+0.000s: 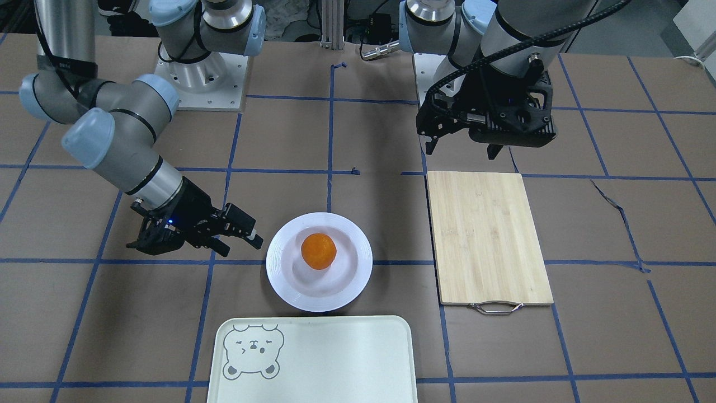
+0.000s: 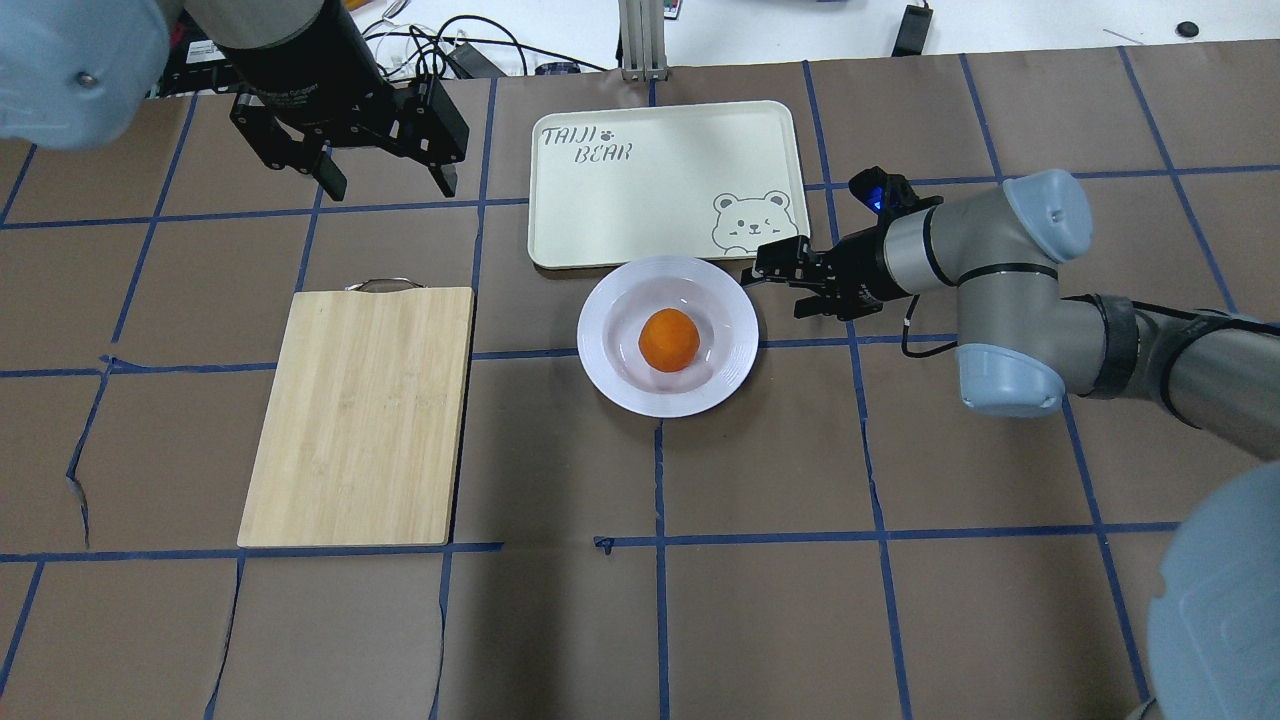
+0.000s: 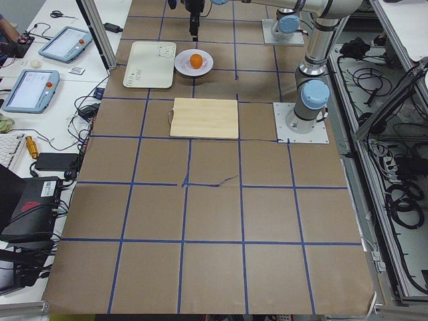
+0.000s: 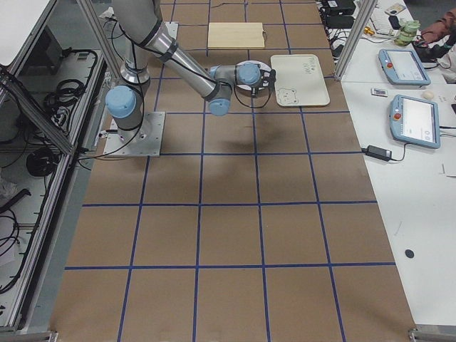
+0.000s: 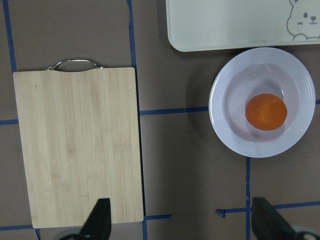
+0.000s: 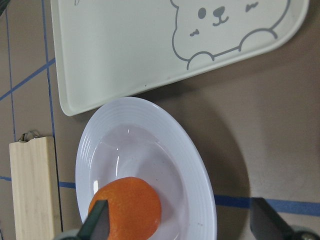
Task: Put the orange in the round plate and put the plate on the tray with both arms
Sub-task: 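Raise the left gripper away while the right gripper reaches to the plate rim, then grasp the rim of the white plate with the right gripper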
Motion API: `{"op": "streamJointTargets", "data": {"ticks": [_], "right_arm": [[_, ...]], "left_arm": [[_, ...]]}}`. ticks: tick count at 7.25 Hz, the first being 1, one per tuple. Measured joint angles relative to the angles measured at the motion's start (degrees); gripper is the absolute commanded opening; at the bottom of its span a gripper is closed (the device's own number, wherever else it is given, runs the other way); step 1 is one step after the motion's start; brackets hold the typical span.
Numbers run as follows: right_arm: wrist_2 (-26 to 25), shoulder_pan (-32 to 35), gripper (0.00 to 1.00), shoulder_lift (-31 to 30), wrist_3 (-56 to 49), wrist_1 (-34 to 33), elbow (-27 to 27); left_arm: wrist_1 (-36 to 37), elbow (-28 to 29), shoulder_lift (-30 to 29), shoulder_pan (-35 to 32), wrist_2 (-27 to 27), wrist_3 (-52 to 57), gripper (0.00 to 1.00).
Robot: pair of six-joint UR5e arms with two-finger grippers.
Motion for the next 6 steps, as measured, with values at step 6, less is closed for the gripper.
{"op": "streamJointTargets", "data": {"ticks": [6], "right_arm": [[2.3,3.4,0.98,4.1,3.1,-5.2,2.9]], "left_arm": [[3.1,-4.7,2.9,0.5,0.1,0.2,1.0]]}}
